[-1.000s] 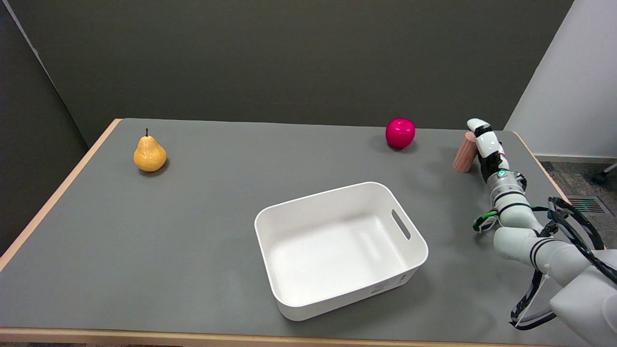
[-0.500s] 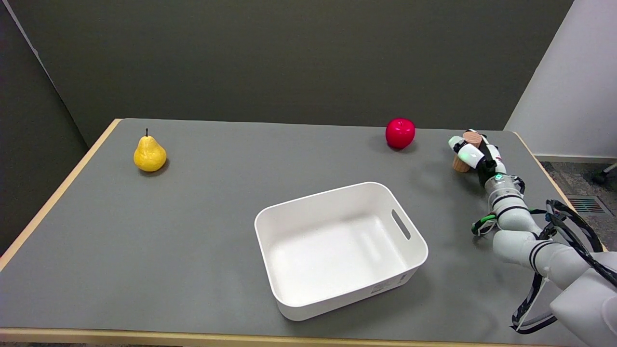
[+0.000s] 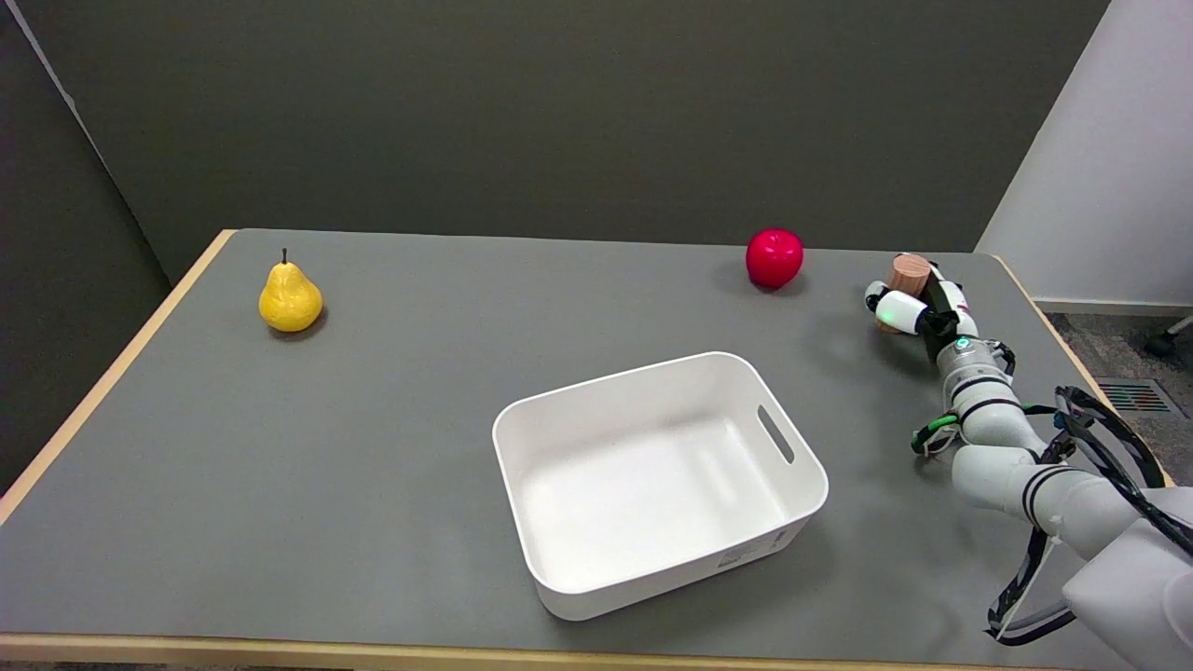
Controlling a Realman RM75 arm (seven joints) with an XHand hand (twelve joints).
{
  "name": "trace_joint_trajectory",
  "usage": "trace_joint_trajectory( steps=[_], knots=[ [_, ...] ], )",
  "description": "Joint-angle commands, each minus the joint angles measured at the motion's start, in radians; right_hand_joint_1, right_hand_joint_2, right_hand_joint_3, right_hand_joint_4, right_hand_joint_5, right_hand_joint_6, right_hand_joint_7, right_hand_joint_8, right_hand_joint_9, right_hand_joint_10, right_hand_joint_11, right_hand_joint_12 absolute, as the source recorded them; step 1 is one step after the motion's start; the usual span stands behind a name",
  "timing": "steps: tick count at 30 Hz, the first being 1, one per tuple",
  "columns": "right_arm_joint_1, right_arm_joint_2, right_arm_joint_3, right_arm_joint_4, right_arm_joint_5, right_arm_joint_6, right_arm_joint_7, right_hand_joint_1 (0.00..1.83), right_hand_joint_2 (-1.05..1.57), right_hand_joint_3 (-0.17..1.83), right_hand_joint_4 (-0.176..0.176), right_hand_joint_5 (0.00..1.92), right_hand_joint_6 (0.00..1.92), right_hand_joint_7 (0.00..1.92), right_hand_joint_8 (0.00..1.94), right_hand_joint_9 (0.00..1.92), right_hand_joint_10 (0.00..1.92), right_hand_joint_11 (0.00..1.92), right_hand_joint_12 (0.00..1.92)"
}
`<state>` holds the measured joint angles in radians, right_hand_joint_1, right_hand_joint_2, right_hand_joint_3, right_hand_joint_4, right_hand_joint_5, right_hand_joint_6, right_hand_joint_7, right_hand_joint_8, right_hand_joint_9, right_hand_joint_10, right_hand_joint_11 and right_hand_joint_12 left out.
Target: Pick up the wooden cylinder.
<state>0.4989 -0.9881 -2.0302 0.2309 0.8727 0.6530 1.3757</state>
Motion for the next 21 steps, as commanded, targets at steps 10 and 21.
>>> trace_joint_trajectory(
  steps=[10,21],
  knots=[
    [0.007,-0.007,0.034,-0.010,0.005,-0.006,-0.024,1.09,1.27,0.19,-0.080,0.42,1.73,0.70,1.56,0.60,1.18,0.29,1.41],
    [0.004,-0.005,0.034,-0.016,0.005,-0.001,-0.024,1.07,1.32,0.24,-0.176,0.44,1.79,0.48,1.84,0.63,1.72,0.34,1.78]
  ],
)
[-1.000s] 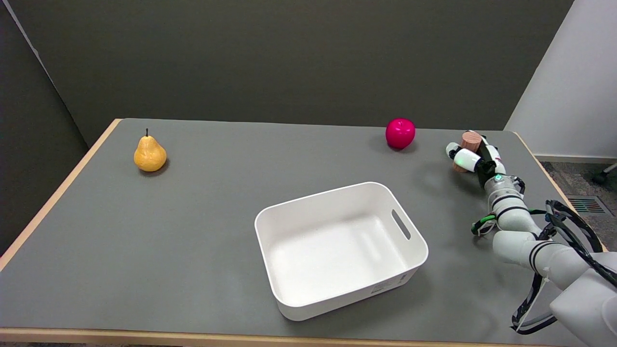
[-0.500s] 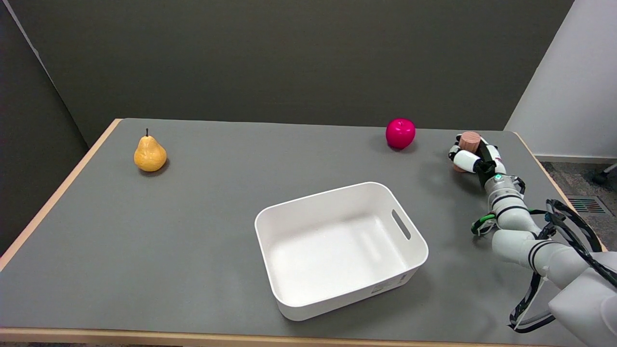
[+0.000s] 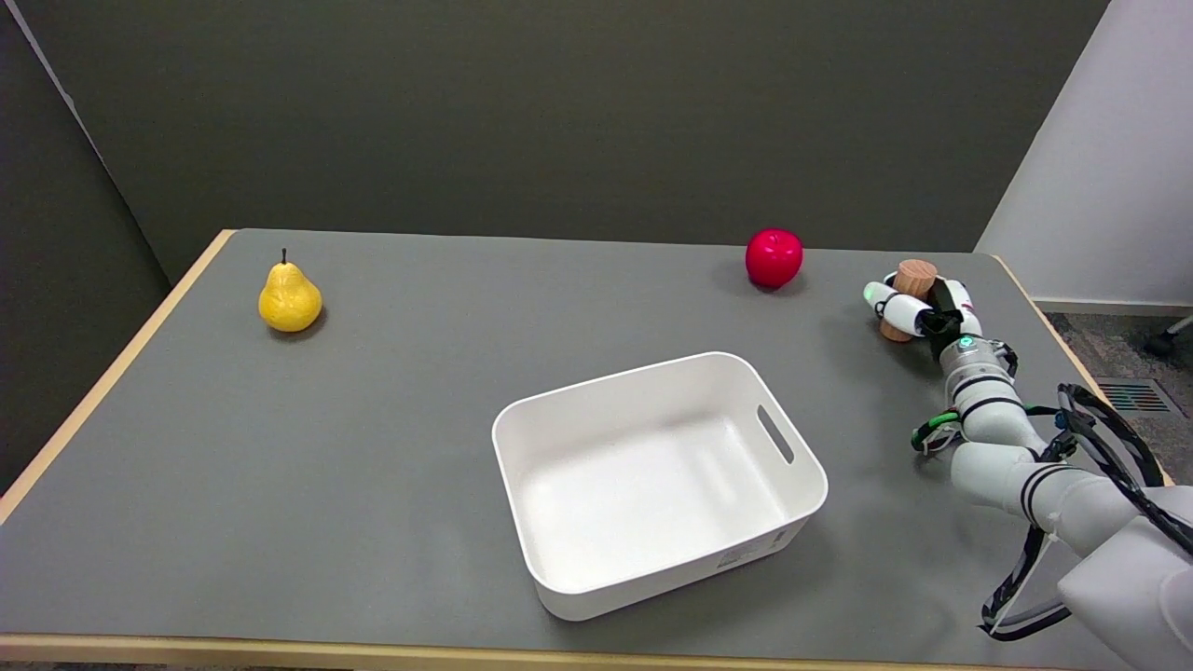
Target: Pick up the wooden cylinder.
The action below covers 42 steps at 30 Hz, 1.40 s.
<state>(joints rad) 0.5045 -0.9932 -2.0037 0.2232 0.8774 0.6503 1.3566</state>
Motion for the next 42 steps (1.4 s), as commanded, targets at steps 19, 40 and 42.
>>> trace_joint_trajectory(
  steps=[19,40,42],
  knots=[
    [-0.027,0.028,0.009,0.072,-0.003,0.117,-0.004,1.22,1.19,0.53,0.080,0.40,1.55,0.45,1.94,0.49,1.92,0.09,1.92],
    [-0.210,0.175,0.009,0.540,-0.042,0.327,0.000,1.25,1.07,0.73,0.033,0.52,1.53,0.53,1.94,0.67,1.92,0.34,1.92],
    [-0.236,0.194,0.009,0.610,-0.069,0.344,0.000,1.25,1.07,0.73,0.031,0.52,1.53,0.53,1.94,0.68,1.92,0.35,1.92]
  ],
)
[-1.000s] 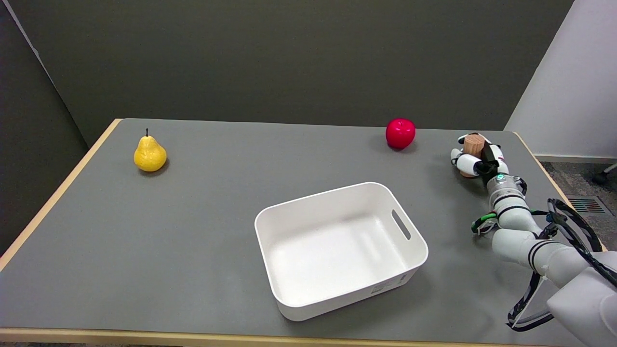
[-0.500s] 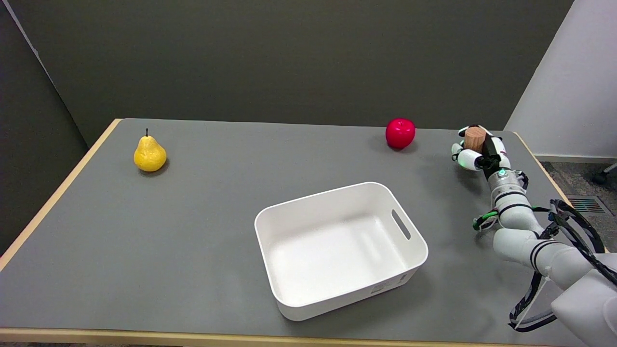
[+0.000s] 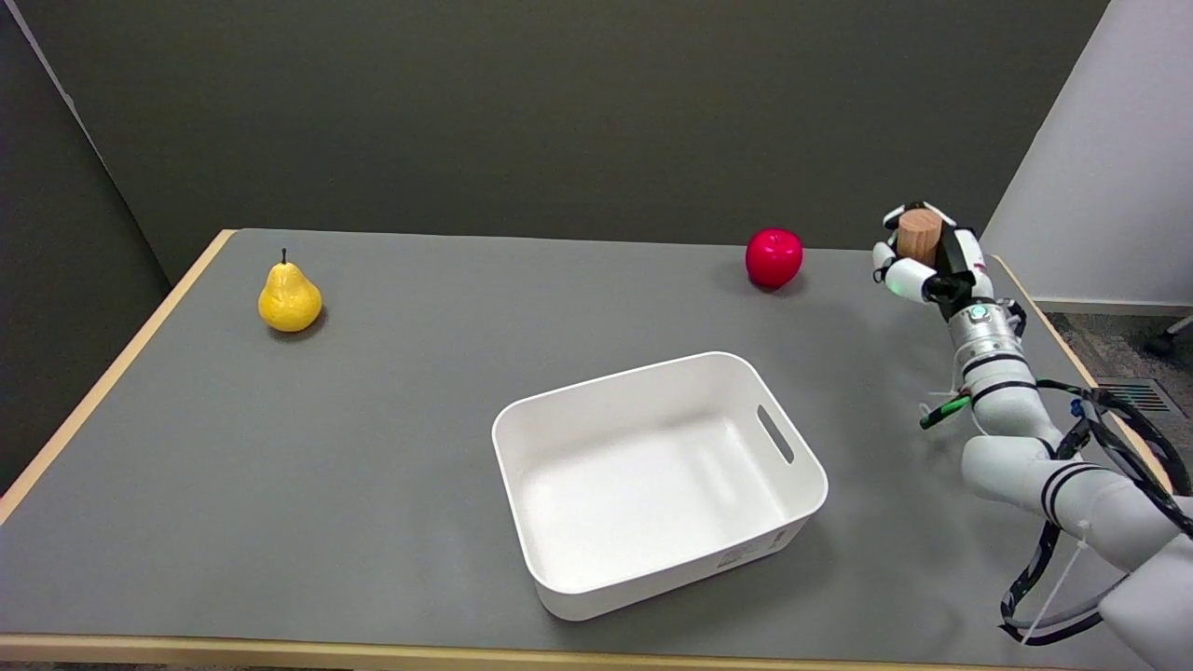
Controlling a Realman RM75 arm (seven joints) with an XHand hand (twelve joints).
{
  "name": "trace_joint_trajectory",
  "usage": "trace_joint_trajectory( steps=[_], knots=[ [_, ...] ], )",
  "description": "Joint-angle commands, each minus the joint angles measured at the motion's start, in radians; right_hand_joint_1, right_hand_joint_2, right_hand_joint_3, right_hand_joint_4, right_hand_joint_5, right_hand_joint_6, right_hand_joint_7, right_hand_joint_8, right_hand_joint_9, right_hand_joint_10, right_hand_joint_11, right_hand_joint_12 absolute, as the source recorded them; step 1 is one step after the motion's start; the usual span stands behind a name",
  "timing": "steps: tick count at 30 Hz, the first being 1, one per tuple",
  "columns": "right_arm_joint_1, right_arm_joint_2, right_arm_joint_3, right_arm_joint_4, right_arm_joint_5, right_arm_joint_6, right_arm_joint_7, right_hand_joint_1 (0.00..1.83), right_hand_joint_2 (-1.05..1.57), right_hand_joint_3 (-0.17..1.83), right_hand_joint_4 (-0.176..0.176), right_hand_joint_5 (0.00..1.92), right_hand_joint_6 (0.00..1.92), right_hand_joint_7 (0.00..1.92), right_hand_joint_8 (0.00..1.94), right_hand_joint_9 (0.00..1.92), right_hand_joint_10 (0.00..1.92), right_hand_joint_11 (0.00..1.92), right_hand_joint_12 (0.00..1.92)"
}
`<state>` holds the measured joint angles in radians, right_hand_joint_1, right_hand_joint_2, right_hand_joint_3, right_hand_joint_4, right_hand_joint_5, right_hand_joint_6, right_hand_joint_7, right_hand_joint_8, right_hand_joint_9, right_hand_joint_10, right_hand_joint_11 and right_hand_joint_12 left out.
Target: Pick up the wooden cylinder.
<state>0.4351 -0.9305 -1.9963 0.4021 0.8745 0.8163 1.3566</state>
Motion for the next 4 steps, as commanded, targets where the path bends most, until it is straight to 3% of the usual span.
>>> trace_joint_trajectory(
  steps=[1,3,4],
  knots=[
    [-0.189,0.143,0.006,0.487,-0.094,0.189,0.003,1.25,1.06,0.74,0.028,0.53,1.53,0.53,1.94,0.68,1.92,0.36,1.92],
    [-0.221,0.154,0.016,0.556,-0.130,0.202,0.003,1.23,1.07,0.73,-0.002,0.53,1.57,0.53,1.94,0.70,1.92,0.40,1.92],
    [-0.241,0.159,0.024,0.593,-0.158,0.205,0.004,1.14,1.16,0.58,-0.091,0.48,1.72,0.49,1.94,0.69,1.92,0.39,1.92]
  ],
)
